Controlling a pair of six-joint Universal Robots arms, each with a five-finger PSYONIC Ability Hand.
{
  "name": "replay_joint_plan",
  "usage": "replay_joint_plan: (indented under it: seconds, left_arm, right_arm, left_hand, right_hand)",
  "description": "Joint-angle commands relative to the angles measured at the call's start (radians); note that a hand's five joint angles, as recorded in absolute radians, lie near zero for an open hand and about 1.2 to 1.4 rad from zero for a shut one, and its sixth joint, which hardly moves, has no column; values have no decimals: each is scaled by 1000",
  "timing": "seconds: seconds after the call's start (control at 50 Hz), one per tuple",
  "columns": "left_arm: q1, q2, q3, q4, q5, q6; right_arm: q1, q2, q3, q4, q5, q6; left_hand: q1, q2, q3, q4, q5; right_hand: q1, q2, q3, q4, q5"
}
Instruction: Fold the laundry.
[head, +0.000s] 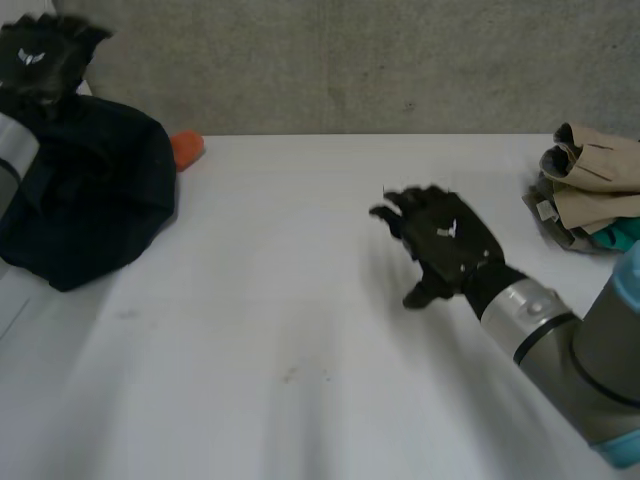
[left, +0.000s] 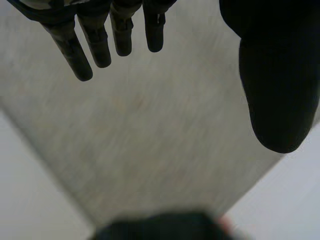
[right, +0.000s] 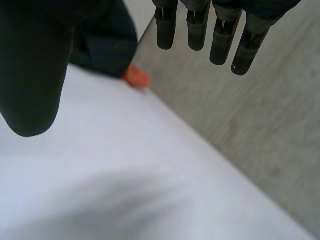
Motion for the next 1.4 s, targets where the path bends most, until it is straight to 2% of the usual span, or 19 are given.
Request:
replay_joint_plan:
  seconds: [0.02, 0.08, 0.12, 0.18, 0.22, 0.38, 0.46, 0.48, 0.54, 0.56, 0.66, 0.68, 0.7, 0.74, 0.78, 0.88, 1.04, 1.18, 1.4]
  left_arm:
    - [109, -388, 238, 1, 24, 359]
    - [117, -489, 325, 1, 24, 500]
    - [117, -525, 356, 5, 26, 522]
    - [102, -543, 384, 10, 30, 455]
    - [90, -540, 381, 15, 30, 402]
    - [-38, -335, 185, 122, 30, 147]
    - [-131, -151, -1, 162, 44, 23]
    - [-194, -87, -74, 165, 61, -37]
    - [-281, -5, -182, 163, 128, -120]
    - [-333, 38, -251, 168, 194, -163]
    - [-469, 98, -406, 176, 359, -218]
    - [-487, 95, -417, 179, 371, -217]
    - [-515, 89, -429, 171, 382, -212]
    - [-535, 83, -431, 160, 385, -211]
    - [-556, 89, -437, 150, 385, -206]
    - [-533, 133, -425, 133, 360, -217]
    - [-325, 254, -425, 71, 140, -214]
    - [-274, 268, -448, -19, -6, -183]
    - [-217, 195, -517, -225, -34, 108]
  right_arm:
    - [-20, 26, 22, 52, 58, -29]
    - [-23, 19, 29, 52, 61, -31]
    - [-25, 14, 35, 52, 63, -31]
    - [-25, 14, 37, 52, 63, -35]
    - [-25, 14, 38, 52, 67, -39]
    - [-31, 10, 42, 55, 87, -43]
    - [-52, -3, 31, 52, 138, -42]
    - [-63, -9, 26, 52, 158, -40]
    - [-80, -16, 17, 46, 184, -40]
    - [-92, -24, 9, 46, 196, -39]
    - [-120, -30, -12, 44, 221, -37]
    - [-123, -30, -15, 44, 224, -37]
    - [-126, -29, -20, 46, 224, -37]
    - [-131, -29, -23, 46, 224, -35]
    - [-138, -29, -29, 46, 224, -37]
    - [-134, -24, -50, 55, 219, -39]
    - [-123, -20, -81, 102, 210, -39]
    - [1, -13, -142, 297, 183, -31]
    - [73, 69, -189, 359, 205, -39]
  left_hand:
    - [3, 3, -3, 1, -16]
    - [24, 24, 17, 22, 5]
    - [117, 117, 110, 115, 98]
    - [881, 881, 874, 879, 862]
    - [1194, 1194, 1187, 1192, 1175]
    - [1195, 1195, 1188, 1193, 1176]
    - [1195, 1195, 1188, 1193, 1176]
    - [1195, 1195, 1188, 1193, 1176]
    - [1195, 1195, 1188, 1193, 1176]
    - [1195, 1195, 1188, 1193, 1176]
    - [1195, 1195, 1188, 1193, 1176]
    - [1024, 1024, 1017, 1022, 1005]
    - [356, 357, 350, 355, 337]
    - [54, 55, 48, 52, 35]
    - [-23, -23, -30, -25, -42]
    - [-6, -5, -12, -7, -25]
    - [3, 3, -3, 1, -16]
    - [33, 33, 26, 31, 14]
    - [138, 138, 131, 136, 119]
  right_hand:
    - [-25, -51, -36, -59, -54]
    - [-25, -51, -36, -59, -54]
    - [-25, -51, -36, -59, -54]
    - [-25, -51, -36, -59, -54]
    - [-25, -51, -36, -59, -54]
    - [-25, -51, -36, -59, -54]
    - [-25, -51, -36, -59, -54]
    - [-25, -51, -36, -59, -54]
    - [-25, -51, -36, -59, -54]
    - [-25, -51, -36, -59, -54]
    - [-25, -51, -36, -59, -54]
    - [-25, -51, -36, -59, -54]
    - [-25, -51, -36, -59, -54]
    - [-25, -51, -36, -59, -54]
    - [-25, -51, -36, -59, -54]
    - [-25, -51, -36, -59, -54]
    - [-25, -51, -36, -59, -54]
    - [-25, -51, -36, -59, -54]
    - [-25, -51, -36, -59, -54]
